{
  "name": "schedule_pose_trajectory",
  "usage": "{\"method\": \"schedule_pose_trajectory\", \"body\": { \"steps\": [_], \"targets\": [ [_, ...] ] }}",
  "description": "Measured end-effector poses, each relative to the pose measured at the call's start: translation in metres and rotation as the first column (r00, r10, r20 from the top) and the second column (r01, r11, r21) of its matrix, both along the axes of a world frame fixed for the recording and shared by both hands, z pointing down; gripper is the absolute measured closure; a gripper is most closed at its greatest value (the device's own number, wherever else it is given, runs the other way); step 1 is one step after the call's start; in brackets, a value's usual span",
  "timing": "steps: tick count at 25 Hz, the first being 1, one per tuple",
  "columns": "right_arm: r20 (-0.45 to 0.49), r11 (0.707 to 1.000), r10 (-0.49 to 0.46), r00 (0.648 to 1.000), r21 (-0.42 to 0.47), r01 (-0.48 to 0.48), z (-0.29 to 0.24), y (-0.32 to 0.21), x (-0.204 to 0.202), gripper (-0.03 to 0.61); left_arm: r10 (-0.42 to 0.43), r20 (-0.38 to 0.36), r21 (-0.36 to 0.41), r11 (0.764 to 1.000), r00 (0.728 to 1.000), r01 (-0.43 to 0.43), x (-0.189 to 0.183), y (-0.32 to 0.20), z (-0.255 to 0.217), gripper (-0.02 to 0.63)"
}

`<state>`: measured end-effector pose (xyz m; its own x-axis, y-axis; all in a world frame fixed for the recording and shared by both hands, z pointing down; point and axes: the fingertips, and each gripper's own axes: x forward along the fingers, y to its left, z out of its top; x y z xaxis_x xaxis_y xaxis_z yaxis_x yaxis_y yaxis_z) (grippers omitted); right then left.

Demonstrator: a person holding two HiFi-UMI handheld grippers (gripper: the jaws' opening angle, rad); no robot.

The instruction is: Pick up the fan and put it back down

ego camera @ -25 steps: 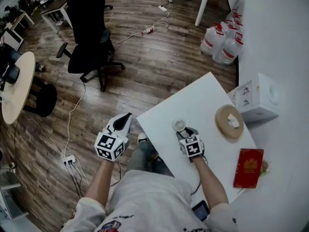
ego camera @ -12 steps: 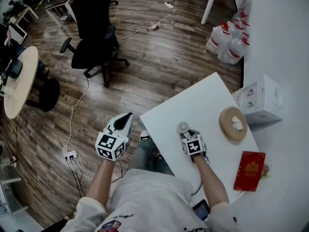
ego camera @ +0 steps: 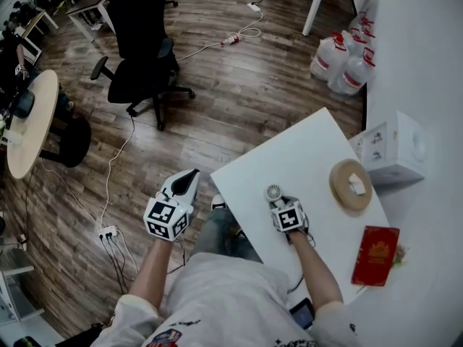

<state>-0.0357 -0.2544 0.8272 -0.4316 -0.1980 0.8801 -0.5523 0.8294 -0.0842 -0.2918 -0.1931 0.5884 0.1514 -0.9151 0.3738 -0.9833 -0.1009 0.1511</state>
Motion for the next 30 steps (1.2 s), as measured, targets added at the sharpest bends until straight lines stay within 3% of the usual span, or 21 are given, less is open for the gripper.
{"method": "schedule_pose_trajectory", "body": {
  "steps": [14,21,30],
  "targets": [
    [0.05,1.0,0.005,0.999,-0.002,-0.005,-0.027,0.008,0.015,0.378,0.065,-0.01,0.025,0.998,0.998,-0.065,0.026,-0.015,-0.009,0.609],
    [0.16,0.995,0.065,0.985,0.062,-0.076,-0.068,-0.001,0.026,0.435,0.118,-0.005,0.054,0.992,0.993,-0.118,0.049,-0.028,-0.021,0.609],
    [0.215,0.955,0.185,0.959,0.19,-0.227,-0.11,-0.023,0.075,0.559,0.197,0.006,0.092,0.976,0.98,-0.197,0.089,-0.05,-0.04,0.609]
  ]
}}
